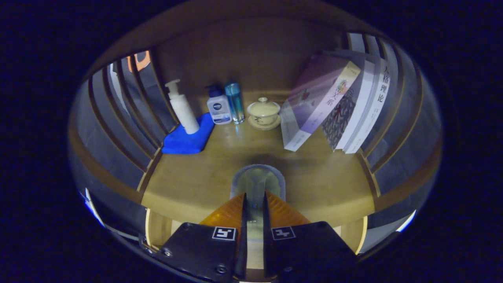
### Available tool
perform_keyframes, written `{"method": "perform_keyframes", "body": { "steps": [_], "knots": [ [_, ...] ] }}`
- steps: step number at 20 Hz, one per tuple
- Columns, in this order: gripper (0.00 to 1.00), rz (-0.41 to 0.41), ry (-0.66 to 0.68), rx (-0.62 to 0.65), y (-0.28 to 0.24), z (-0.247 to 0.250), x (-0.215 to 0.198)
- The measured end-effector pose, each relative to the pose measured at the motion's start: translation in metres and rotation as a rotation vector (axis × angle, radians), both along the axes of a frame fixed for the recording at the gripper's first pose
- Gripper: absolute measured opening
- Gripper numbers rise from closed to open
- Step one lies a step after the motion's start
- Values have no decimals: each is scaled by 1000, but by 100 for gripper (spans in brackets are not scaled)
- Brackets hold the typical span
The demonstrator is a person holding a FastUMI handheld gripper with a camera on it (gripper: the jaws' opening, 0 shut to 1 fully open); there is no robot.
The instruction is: Pull open the drawer, take out the items inside it, and place them on the countertop above the cabinet.
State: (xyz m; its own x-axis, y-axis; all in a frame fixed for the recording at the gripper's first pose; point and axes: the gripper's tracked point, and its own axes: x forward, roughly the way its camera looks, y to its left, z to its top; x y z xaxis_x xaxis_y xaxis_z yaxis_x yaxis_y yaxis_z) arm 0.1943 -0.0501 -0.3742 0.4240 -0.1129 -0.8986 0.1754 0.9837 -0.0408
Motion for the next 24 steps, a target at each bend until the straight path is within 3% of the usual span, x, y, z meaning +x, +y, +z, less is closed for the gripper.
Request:
{"method": "perform_keyframes", "body": {
  "steps": [12,17,20,24],
  "knots": [
    [20,-3,18,-30,-1,-36,52],
    [29,0,6,-23,-1,-42,54],
    [57,7,-14,-41,-1,-37,48],
    [71,28,-54,-33,14,-16,34]
  ]
}}
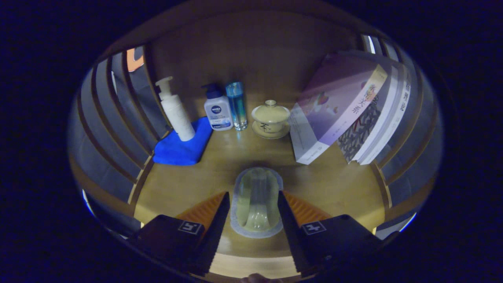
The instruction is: Pull open the drawer, take out the items inside it, and place them on the countertop above the cabinet.
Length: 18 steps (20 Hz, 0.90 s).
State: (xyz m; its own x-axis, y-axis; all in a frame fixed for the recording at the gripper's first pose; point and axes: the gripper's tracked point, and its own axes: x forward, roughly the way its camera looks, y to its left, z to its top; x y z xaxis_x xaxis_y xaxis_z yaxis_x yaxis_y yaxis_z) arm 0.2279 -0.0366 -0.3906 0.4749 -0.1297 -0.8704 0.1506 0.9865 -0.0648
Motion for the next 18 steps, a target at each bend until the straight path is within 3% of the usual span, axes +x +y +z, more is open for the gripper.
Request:
{"method": "perform_keyframes", "body": {
  "steps": [8,18],
  "knots": [
    [91,127,-142,-17,34,58,-53],
    [91,188,-372,-60,47,124,-130]
  ]
}}
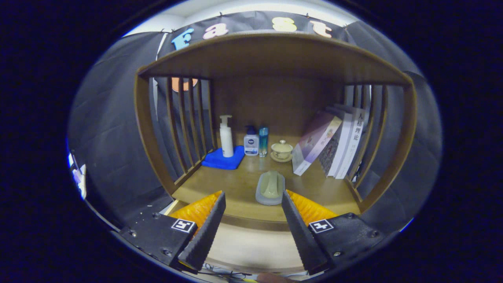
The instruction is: Pull open the drawer, take out the items inside it, and place them on the countertop above the cabinet.
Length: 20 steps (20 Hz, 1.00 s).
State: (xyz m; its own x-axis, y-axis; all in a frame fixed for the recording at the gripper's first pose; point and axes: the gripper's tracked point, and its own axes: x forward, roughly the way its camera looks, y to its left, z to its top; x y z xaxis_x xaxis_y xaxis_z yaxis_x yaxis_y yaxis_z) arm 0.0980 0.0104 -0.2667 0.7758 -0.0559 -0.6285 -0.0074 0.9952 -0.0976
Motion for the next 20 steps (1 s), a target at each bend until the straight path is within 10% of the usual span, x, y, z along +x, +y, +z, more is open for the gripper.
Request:
{"method": "perform_keyframes", "body": {
  "steps": [20],
  "knots": [
    [99,40,-188,-22,8,-50,-148]
  ]
}}
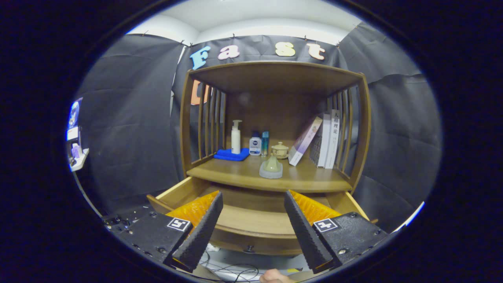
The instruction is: Pull open the drawer, take out the items inside it, and place them on the countertop above the cabinet.
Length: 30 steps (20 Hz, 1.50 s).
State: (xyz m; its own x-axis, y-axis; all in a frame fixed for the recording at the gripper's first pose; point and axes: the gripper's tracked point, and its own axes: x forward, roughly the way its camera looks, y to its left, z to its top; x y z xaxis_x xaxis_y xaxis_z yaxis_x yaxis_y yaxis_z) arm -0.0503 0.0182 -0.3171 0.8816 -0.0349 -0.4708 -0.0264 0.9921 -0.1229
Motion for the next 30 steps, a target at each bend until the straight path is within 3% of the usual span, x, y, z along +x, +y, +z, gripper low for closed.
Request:
{"method": "perform_keyframes", "body": {
  "steps": [6,11,19,23,30],
  "knots": [
    [99,-4,89,11,9,-59,-40],
    [99,-55,155,2,0,-102,-57],
    [99,-182,150,-43,-22,-132,-42],
    [99,-205,119,-82,-20,-133,-40],
    [98,-215,104,-45,-22,-136,-23]
  ]
}}
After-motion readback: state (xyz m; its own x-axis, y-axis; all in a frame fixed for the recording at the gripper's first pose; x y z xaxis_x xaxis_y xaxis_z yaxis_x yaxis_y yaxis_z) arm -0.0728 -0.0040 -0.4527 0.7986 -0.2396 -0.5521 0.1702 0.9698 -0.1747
